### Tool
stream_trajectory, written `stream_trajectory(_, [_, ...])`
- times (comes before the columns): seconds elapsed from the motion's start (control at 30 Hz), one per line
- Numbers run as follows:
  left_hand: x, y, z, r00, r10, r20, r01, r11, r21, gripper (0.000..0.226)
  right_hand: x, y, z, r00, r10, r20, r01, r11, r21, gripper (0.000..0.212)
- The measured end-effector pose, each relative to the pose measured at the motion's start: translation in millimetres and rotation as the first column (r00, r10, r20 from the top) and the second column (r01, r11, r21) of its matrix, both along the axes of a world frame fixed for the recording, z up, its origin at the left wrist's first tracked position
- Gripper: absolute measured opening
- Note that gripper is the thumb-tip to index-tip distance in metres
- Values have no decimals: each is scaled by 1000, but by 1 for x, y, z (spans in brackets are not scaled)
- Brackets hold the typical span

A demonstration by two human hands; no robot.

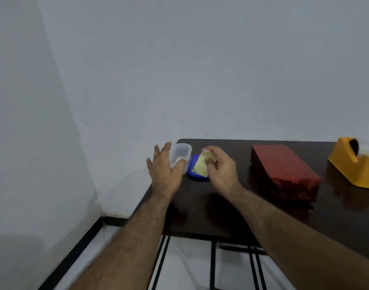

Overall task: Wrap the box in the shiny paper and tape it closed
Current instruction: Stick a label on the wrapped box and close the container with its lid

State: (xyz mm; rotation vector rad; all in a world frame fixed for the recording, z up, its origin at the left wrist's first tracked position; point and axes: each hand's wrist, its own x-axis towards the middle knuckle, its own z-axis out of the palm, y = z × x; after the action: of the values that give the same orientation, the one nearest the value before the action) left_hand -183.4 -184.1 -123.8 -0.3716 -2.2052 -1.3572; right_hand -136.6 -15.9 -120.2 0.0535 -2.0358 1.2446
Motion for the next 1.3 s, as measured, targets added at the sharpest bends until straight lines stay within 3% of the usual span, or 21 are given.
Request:
stream_trajectory(0.1, [22,8,0,966,-257,-9,253,944,213,39,20,14,-5,999,-26,42,19,985,169,63])
stream_trajectory(0.17, [37,16,0,923,-382,39,363,902,233,22,31,20,-9,997,-23,67,2,956,293,69])
stream_trajectory(0.3, [53,25,-1,909,-413,52,395,896,204,18,43,20,-17,998,-43,47,9,830,557,68])
stream_trajectory(0.43, [66,24,-4,907,-411,91,382,894,235,10,51,10,-14,997,-42,72,-24,683,730,87])
stream_trajectory(0.57, [76,21,-1,909,-389,149,314,875,368,7,57,7,-10,994,-95,-58,110,745,658,74])
stream_trajectory(0.63, [77,19,0,919,-354,174,252,866,432,5,58,5,-10,966,-140,-219,244,782,574,51])
stream_trajectory(0.7, [74,17,0,922,-332,200,193,840,507,3,57,5,-12,955,-88,-282,236,803,547,27])
stream_trajectory(0.8, [71,15,-1,908,-373,190,212,801,560,4,54,4,-17,980,4,-199,117,800,589,15])
stream_trajectory(0.93, [66,13,-5,858,-476,194,306,777,550,13,58,2,-13,994,-4,-113,64,846,529,12])
stream_trajectory(1.13, [60,9,-7,777,-600,191,412,714,566,14,66,1,-8,992,-44,-119,93,887,452,6])
stream_trajectory(1.3, [58,12,-9,760,-621,194,436,708,556,11,66,3,-8,993,-77,-84,101,938,331,5])
